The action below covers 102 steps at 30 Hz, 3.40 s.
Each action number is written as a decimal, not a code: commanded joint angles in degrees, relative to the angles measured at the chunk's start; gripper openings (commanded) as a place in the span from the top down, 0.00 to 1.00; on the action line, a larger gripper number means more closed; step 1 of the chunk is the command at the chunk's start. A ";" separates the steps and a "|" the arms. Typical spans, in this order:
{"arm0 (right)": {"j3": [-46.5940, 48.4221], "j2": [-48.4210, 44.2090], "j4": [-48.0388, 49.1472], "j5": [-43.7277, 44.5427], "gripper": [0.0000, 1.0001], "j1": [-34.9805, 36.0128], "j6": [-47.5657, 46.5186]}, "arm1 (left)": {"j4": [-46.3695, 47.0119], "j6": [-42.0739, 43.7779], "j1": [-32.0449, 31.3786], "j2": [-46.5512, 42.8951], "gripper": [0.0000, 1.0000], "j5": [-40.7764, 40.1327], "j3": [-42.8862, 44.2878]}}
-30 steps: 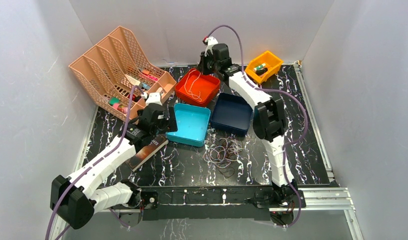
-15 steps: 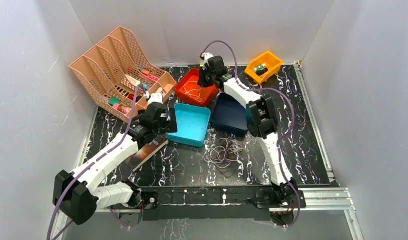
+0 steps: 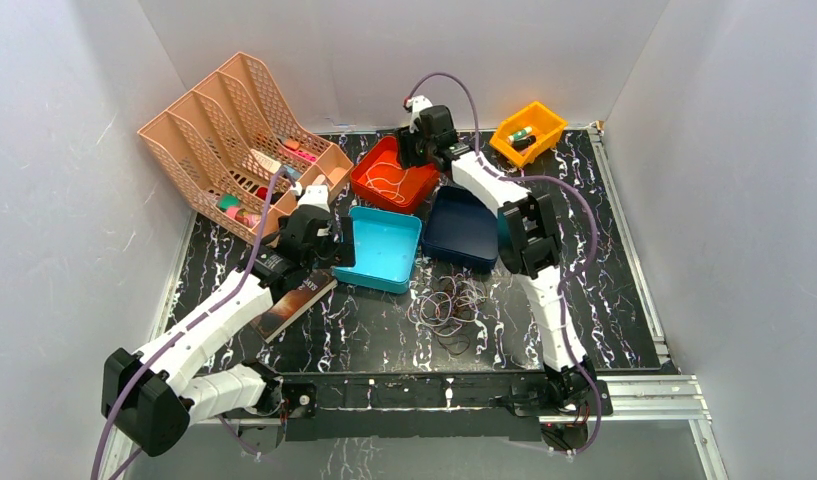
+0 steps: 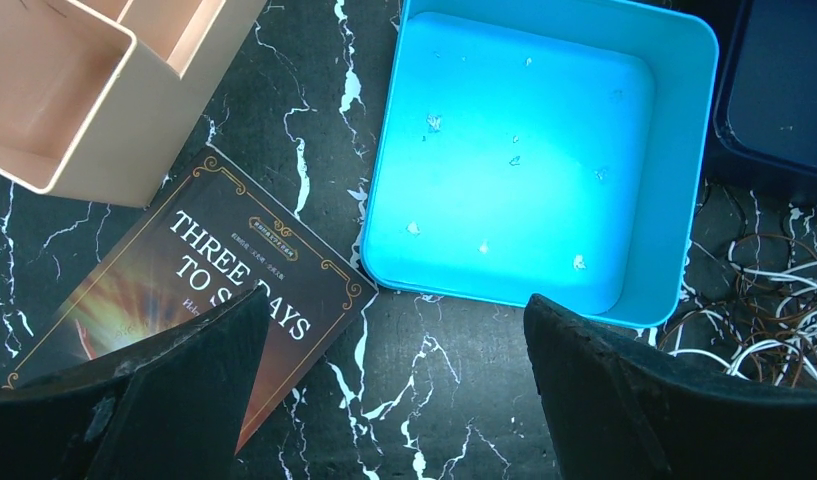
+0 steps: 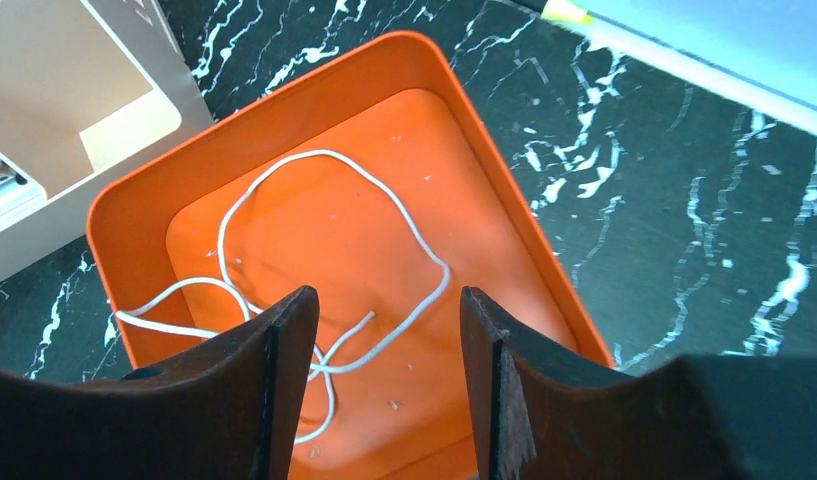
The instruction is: Untangle the cables
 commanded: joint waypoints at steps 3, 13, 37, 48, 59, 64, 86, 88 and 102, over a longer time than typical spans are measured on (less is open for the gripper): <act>-2.48 -10.52 1.61 2.83 0.37 -0.71 -2.56 | -0.74 2.95 0.25 -0.89 0.02 2.52 0.90; -17.14 -23.92 0.42 -3.97 0.38 -0.99 2.74 | 2.02 3.47 0.30 -2.67 0.02 8.18 -0.46; -86.51 -92.53 -9.46 -8.12 0.50 -1.63 26.45 | 20.95 -3.58 -24.03 22.79 0.35 24.01 2.90; -86.41 -92.62 -10.10 -7.85 0.51 -1.65 25.84 | 21.04 -2.21 -24.00 26.05 0.47 23.44 2.09; -86.51 -91.89 -9.75 -8.79 0.52 -1.67 25.90 | 21.64 -2.32 -23.98 28.54 0.59 23.57 1.06; -86.50 -91.88 -9.81 -8.82 0.52 -1.67 25.91 | 22.44 -2.25 -24.00 29.64 0.70 23.66 0.65; -89.20 -99.04 -0.74 -11.47 0.39 -1.67 23.62 | 13.12 0.32 -23.96 19.95 1.00 19.03 7.07; -89.27 -99.72 0.39 -12.45 0.37 -1.67 22.54 | 12.07 0.65 -24.02 18.62 1.00 18.71 7.92; -90.34 -98.77 6.73 -17.28 0.33 -1.67 19.76 | 10.15 0.75 -23.97 15.84 1.00 17.74 10.90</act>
